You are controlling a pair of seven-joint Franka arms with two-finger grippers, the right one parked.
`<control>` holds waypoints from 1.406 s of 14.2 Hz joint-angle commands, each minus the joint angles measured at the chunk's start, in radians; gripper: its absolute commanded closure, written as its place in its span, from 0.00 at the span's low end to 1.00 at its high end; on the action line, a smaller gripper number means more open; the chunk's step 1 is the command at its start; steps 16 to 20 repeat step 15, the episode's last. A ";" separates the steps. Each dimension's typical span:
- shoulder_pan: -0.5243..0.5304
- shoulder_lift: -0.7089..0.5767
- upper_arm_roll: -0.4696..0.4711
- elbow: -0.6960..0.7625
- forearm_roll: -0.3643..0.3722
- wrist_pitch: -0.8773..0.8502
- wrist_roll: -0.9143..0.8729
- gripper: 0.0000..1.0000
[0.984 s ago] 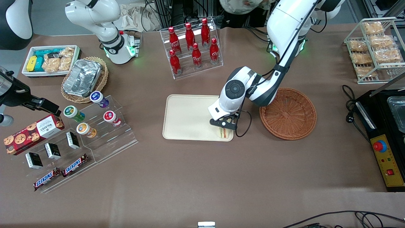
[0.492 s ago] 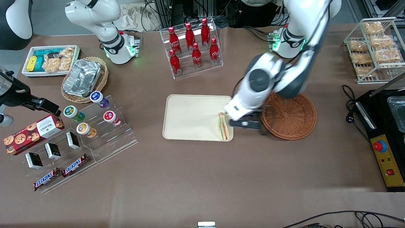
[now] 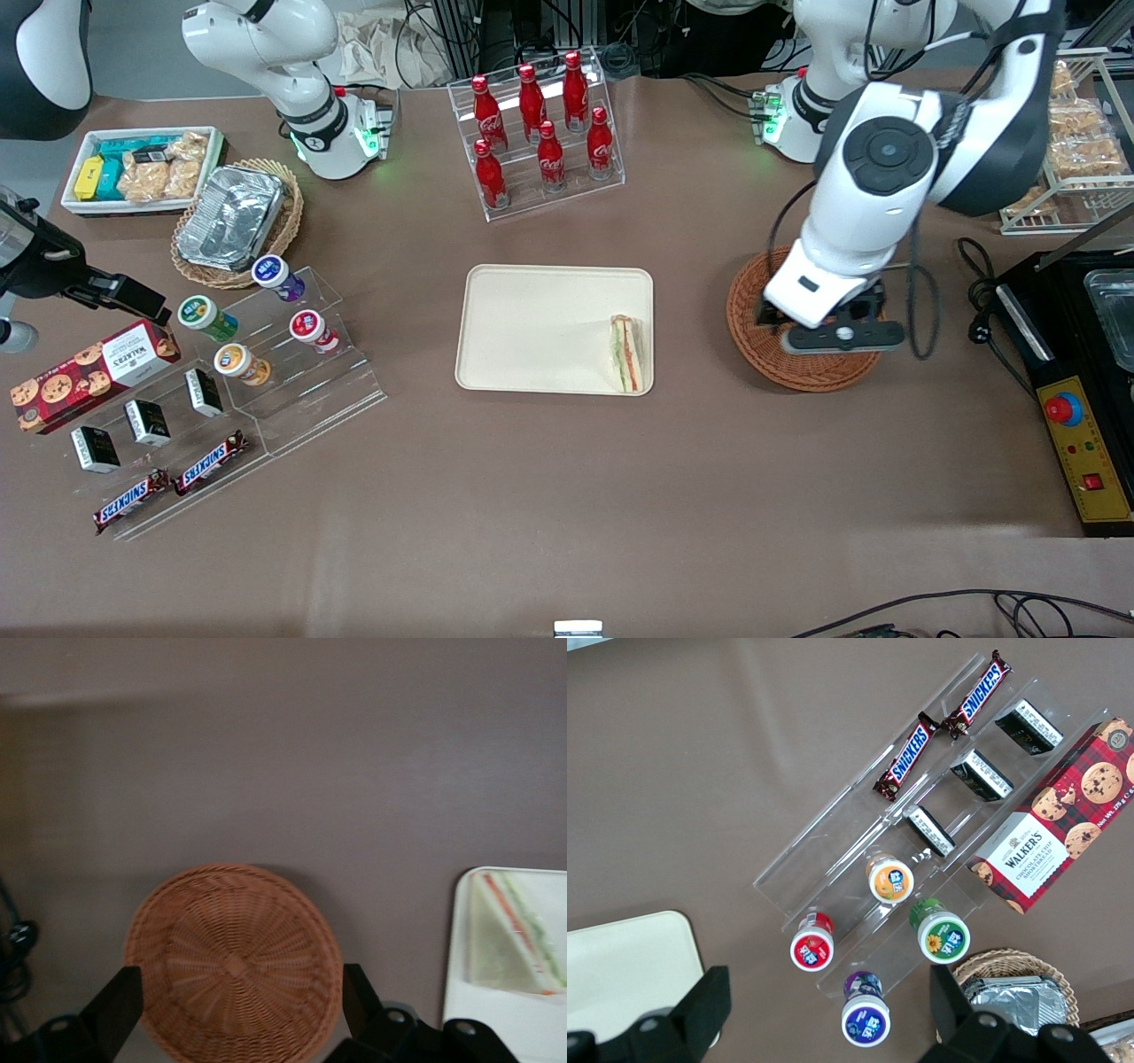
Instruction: Place sandwich from basket to tray
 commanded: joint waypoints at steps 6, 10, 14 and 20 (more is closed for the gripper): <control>0.170 -0.157 -0.003 -0.017 -0.030 -0.165 0.041 0.00; 0.249 -0.243 -0.003 -0.015 -0.062 -0.255 0.203 0.00; 0.325 -0.300 -0.004 -0.015 -0.090 -0.298 0.354 0.00; 0.325 -0.303 -0.003 -0.014 -0.110 -0.312 0.375 0.00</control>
